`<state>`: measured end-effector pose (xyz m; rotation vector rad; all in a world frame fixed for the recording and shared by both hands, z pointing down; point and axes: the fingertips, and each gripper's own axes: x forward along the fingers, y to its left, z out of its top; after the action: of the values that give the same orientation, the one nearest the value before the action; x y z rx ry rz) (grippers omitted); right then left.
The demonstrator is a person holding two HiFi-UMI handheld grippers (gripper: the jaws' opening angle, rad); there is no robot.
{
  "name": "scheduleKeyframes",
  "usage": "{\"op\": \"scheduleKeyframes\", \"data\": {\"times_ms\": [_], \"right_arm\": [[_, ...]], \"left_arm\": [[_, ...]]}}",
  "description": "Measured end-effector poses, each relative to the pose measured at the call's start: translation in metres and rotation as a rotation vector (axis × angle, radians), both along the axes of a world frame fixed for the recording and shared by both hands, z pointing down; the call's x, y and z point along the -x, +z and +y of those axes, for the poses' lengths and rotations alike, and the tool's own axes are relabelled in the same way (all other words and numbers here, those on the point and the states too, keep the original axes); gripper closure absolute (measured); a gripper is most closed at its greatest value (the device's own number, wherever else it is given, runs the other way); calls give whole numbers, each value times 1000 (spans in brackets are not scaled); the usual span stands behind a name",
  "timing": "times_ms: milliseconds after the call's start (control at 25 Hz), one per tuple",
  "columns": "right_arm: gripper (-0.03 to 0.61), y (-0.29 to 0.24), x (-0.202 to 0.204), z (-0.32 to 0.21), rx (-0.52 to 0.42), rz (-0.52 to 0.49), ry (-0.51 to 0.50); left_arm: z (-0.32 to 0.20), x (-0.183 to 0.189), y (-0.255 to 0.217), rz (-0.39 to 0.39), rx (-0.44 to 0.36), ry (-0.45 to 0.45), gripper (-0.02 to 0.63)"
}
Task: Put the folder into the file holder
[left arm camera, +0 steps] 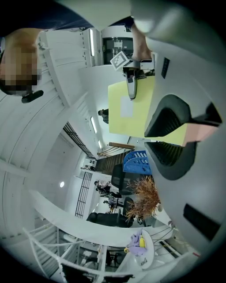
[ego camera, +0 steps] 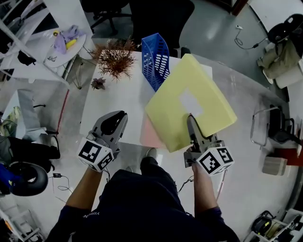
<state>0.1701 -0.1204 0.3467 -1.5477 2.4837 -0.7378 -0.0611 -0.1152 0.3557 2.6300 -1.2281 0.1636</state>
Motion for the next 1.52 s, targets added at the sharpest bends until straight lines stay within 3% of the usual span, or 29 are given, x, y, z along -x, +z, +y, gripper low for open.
{"op": "scheduleKeyframes", "data": {"times_ms": [640, 1120, 1520], "right_arm": [[413, -11, -39, -70, -38, -1, -42], [413, -30, -41, -107, -100, 57, -29], [413, -46, -18, -132, -177, 134, -23]], "left_arm": [[-48, -38, 3, -14, 3, -41, 558], [-74, -35, 7, -7, 16, -37, 558], [-103, -20, 14, 10, 31, 2, 558]]}}
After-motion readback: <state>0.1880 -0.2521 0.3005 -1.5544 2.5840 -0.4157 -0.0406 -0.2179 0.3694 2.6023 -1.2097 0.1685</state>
